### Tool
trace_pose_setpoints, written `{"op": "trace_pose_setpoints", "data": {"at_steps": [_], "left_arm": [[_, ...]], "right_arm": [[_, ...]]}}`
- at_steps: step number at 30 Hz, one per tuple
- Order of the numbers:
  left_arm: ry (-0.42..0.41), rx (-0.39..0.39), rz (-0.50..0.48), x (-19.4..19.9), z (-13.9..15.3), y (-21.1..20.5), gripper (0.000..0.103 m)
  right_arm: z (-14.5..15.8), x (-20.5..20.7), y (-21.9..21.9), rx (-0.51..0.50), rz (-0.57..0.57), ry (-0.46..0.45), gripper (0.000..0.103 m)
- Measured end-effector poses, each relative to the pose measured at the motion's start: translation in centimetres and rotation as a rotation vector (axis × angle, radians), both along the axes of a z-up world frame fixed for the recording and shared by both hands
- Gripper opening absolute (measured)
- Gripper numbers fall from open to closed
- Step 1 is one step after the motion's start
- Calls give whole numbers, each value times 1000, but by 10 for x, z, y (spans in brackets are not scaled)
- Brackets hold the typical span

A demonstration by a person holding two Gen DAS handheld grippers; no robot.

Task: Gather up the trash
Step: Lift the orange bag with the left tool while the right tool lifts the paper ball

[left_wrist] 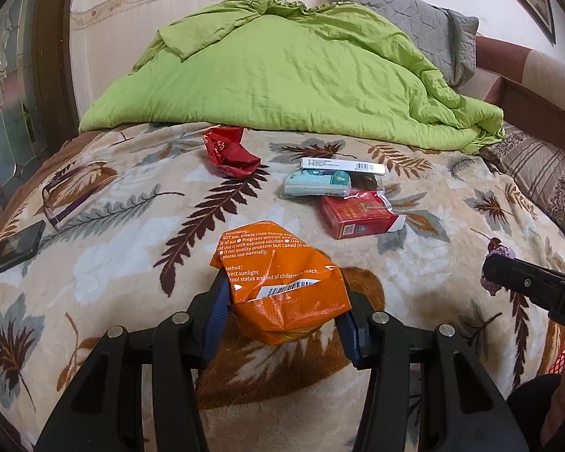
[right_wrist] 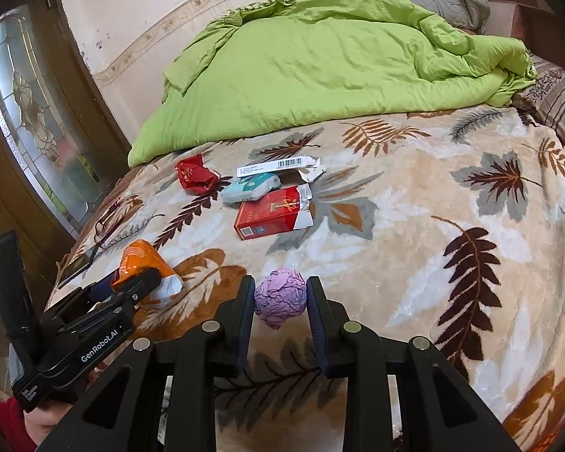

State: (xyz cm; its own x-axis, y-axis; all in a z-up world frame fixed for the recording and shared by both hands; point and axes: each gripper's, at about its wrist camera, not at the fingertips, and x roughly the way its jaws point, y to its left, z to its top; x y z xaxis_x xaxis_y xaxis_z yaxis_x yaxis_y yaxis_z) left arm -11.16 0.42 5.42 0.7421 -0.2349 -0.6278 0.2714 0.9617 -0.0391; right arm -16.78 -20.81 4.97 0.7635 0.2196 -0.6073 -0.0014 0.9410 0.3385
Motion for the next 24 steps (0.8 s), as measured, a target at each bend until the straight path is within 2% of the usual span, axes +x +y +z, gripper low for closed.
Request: {"op": "trace_pose_setpoints", "data": {"at_steps": [24], "left_arm": [[0, 6, 0, 2, -1, 0, 50]], "right_arm": [[-1, 1, 1, -2, 6, 2, 30]]}}
